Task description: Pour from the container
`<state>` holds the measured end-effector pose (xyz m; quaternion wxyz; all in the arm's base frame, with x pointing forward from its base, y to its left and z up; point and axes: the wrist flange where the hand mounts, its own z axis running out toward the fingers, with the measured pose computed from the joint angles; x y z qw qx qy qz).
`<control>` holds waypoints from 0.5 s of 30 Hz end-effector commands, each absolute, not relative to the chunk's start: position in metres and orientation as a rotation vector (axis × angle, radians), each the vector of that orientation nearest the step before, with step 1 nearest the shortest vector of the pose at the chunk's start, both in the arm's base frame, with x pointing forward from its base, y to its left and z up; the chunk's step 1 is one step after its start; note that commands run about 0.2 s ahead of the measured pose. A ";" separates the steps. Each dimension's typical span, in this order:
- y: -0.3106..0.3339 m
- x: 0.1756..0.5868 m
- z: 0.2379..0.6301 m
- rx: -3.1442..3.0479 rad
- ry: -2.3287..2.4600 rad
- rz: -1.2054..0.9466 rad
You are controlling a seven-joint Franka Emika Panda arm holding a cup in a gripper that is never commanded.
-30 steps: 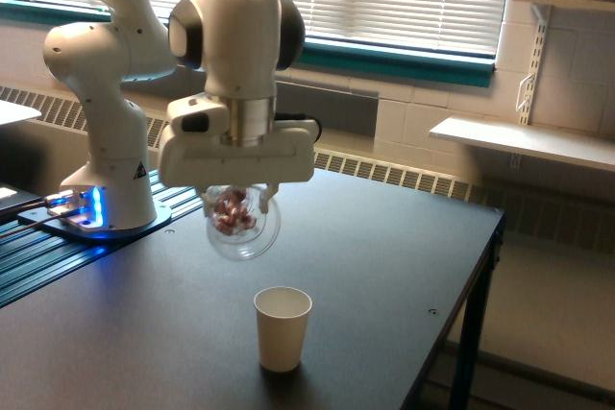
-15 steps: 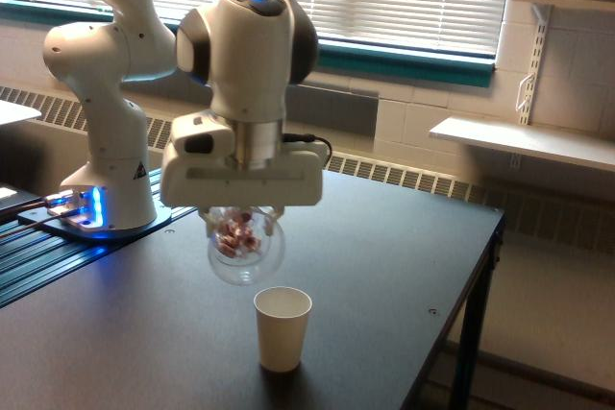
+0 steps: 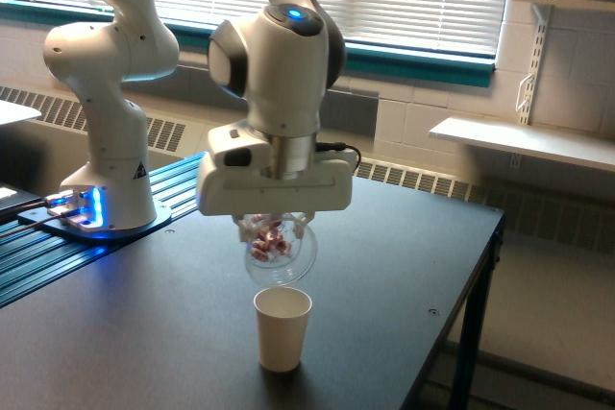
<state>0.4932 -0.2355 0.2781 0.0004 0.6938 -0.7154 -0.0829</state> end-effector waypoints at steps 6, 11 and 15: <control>-0.209 0.495 0.265 2.199 -2.256 -0.385; -0.214 0.484 0.259 2.181 -2.318 -0.457; -0.216 0.471 0.252 2.141 -2.351 -0.505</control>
